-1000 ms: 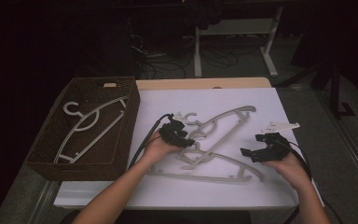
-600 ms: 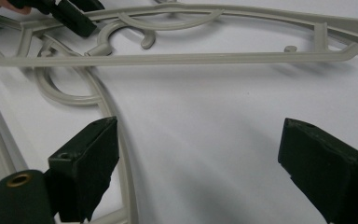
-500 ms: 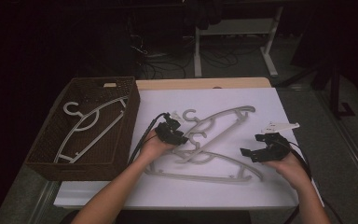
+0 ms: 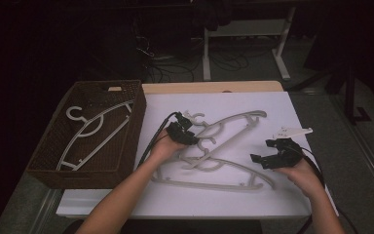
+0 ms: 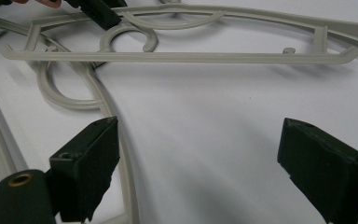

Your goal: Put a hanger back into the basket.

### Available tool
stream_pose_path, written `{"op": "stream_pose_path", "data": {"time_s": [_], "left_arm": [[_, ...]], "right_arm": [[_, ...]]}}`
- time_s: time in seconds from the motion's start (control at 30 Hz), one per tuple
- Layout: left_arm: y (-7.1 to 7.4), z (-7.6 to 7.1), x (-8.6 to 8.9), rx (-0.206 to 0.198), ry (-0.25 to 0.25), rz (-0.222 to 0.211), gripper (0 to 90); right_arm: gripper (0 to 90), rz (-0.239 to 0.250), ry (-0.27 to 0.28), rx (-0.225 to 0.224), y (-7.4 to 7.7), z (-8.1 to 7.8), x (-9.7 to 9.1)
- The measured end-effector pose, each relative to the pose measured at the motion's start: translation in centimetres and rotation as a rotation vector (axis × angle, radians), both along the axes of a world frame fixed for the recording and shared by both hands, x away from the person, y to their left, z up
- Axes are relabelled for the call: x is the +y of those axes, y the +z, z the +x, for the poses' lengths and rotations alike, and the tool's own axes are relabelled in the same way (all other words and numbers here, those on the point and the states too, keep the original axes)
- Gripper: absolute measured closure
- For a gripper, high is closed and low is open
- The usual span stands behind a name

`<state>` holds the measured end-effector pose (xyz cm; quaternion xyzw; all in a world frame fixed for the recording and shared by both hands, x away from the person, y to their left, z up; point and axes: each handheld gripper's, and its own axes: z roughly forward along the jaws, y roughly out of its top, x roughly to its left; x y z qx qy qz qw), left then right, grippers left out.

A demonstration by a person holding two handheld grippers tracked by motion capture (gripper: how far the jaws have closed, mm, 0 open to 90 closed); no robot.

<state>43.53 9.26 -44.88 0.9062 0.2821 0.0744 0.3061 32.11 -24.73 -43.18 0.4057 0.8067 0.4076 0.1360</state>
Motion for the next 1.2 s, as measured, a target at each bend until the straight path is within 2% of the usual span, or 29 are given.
{"op": "stream_pose_path", "data": {"time_s": [0.13, 0.23, 0.4, 0.5, 0.57, 0.67, 0.8, 0.87, 0.93, 1.2], "left_arm": [[0.0, 0.1, 0.1, 0.009, 0.000, -0.014, 63.2], [0.0, 0.2, 0.3, 0.019, 0.001, -0.029, 61.5], [-0.1, 0.3, 0.5, 0.030, 0.000, -0.046, 56.6], [-0.1, 0.4, 0.6, 0.037, 0.002, -0.058, 54.6], [-0.1, 0.5, 0.7, 0.046, 0.001, -0.071, 53.2], [0.2, 0.4, 0.7, 0.048, -0.003, -0.084, 49.1], [0.8, 0.2, 0.9, 0.047, -0.005, -0.112, 44.1], [1.0, 0.2, 1.0, 0.049, -0.003, -0.126, 43.2], [1.0, 0.2, 1.0, 0.051, -0.005, -0.123, 42.7], [0.5, 0.3, 0.8, 0.067, -0.008, -0.112, 41.8]], "right_arm": [[22.2, 0.002, -0.011, -0.020, 0.9, 0.8, 0.8], [33.6, -0.001, -0.022, -0.031, 1.9, 2.0, 1.8], [52.4, -0.003, -0.038, -0.023, 2.3, 4.2, 3.0], [66.9, -0.028, -0.059, -0.009, 2.1, 5.8, 3.5], [78.3, -0.064, -0.091, -0.008, 1.9, 6.9, 3.7], [89.0, -0.090, -0.127, 0.013, 1.4, 8.7, 3.6], [89.2, -0.107, -0.154, 0.044, 0.7, 10.3, 3.2], [89.2, -0.098, -0.160, 0.055, 0.4, 10.6, 3.2], [89.3, -0.121, -0.162, 0.066, 0.2, 11.0, 3.2], [89.3, -0.152, -0.166, 0.106, -0.8, 11.4, 2.9]]}}
